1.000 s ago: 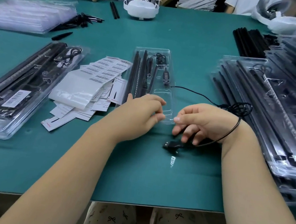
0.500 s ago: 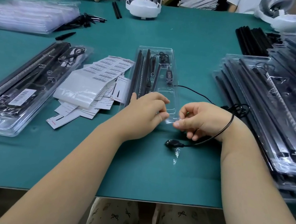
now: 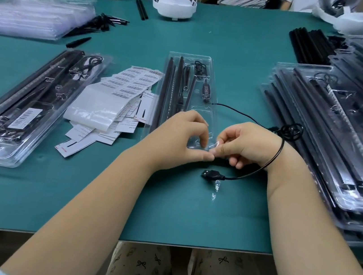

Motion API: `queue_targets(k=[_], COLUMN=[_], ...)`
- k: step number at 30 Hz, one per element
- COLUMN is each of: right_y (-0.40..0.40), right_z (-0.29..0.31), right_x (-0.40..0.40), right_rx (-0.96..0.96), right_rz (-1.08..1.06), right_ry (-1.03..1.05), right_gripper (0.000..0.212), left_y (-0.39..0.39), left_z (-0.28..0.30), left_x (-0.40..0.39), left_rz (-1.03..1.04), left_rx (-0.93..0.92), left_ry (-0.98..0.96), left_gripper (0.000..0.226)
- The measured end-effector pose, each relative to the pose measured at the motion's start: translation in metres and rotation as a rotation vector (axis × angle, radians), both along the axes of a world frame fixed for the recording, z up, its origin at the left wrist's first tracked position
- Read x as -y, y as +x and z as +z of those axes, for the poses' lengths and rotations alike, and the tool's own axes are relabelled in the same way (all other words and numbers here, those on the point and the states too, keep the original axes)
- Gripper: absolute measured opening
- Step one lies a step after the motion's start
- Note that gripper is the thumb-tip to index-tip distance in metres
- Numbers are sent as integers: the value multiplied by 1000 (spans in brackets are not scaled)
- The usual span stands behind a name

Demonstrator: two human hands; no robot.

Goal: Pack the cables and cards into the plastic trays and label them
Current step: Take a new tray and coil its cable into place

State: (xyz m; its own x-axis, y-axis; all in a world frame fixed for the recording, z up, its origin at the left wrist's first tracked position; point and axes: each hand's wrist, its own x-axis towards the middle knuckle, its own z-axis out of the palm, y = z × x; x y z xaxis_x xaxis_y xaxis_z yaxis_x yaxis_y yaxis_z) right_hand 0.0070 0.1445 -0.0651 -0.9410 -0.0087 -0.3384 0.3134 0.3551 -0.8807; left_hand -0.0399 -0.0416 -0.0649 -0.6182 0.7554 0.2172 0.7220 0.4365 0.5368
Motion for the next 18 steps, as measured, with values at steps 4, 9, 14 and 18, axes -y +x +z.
queue_targets(k=[4, 9, 14, 18], right_y=[-2, -5, -4, -2], right_z=[1, 2, 1, 2], right_x=[1, 4, 4, 4], right_rx=[21, 42, 25, 23], right_rz=[12, 34, 25, 31], right_ry=[61, 176, 176, 159], right_gripper=[24, 27, 27, 26], left_y=[-9, -11, -10, -4], left_z=[3, 0, 0, 0], left_x=[5, 6, 7, 1], left_rz=[-9, 88, 54, 53], left_rx=[133, 217, 218, 157], left_ry=[21, 186, 150, 43], left_gripper=[18, 23, 22, 25])
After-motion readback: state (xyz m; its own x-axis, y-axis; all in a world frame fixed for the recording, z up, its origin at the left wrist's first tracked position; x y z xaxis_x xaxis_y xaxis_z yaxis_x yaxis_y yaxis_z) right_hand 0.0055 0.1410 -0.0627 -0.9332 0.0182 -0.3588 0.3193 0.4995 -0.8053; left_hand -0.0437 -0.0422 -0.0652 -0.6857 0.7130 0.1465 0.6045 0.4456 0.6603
